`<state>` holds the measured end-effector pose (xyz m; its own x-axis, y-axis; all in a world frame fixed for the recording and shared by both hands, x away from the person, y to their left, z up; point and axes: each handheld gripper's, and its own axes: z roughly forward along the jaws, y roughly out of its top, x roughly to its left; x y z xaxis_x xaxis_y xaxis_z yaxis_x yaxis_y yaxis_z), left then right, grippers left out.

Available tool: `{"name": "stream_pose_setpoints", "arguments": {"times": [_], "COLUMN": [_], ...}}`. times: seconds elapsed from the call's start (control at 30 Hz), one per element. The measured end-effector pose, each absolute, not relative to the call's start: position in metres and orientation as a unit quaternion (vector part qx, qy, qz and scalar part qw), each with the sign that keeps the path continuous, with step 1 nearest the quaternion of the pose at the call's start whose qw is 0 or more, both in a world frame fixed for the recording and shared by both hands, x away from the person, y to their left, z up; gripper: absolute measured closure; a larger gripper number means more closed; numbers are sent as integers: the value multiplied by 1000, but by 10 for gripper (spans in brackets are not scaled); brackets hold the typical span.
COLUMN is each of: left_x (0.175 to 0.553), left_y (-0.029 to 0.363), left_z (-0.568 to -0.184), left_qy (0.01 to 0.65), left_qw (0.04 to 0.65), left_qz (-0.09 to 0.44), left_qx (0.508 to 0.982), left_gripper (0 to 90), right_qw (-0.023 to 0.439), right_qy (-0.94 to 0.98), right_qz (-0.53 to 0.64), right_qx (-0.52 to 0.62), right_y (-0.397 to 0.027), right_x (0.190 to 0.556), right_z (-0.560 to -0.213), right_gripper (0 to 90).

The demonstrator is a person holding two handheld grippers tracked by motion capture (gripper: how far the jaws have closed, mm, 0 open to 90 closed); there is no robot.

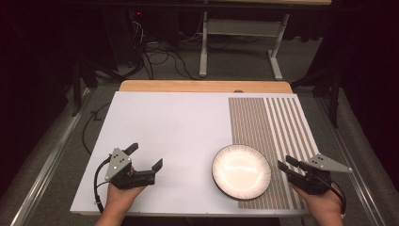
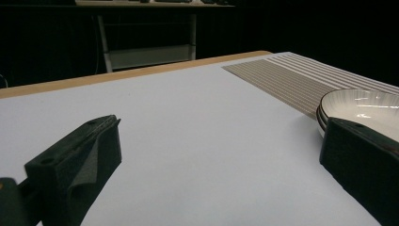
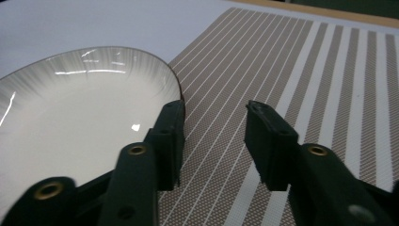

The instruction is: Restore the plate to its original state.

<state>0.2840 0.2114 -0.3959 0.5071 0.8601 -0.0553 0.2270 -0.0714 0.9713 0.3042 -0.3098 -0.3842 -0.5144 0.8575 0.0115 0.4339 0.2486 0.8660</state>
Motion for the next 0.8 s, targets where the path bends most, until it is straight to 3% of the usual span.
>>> {"name": "stream_pose_setpoints", "arguments": {"times": [0.5, 0.8], "left_x": [289, 288], "left_y": [211, 206], "left_z": [-401, -400], "left_qy": [409, 405], "left_qw": [544, 542], "left_qz": [280, 282], "left_qx": [677, 680], "left_gripper": [1, 1], "right_qw": [297, 298], "right_qy": [698, 699], "right_qz": [478, 466], "right_qx": [443, 453], "right_y": [-329, -335], "right_x": [303, 303], "right_z": [-380, -387], "right_gripper": [10, 4]}}
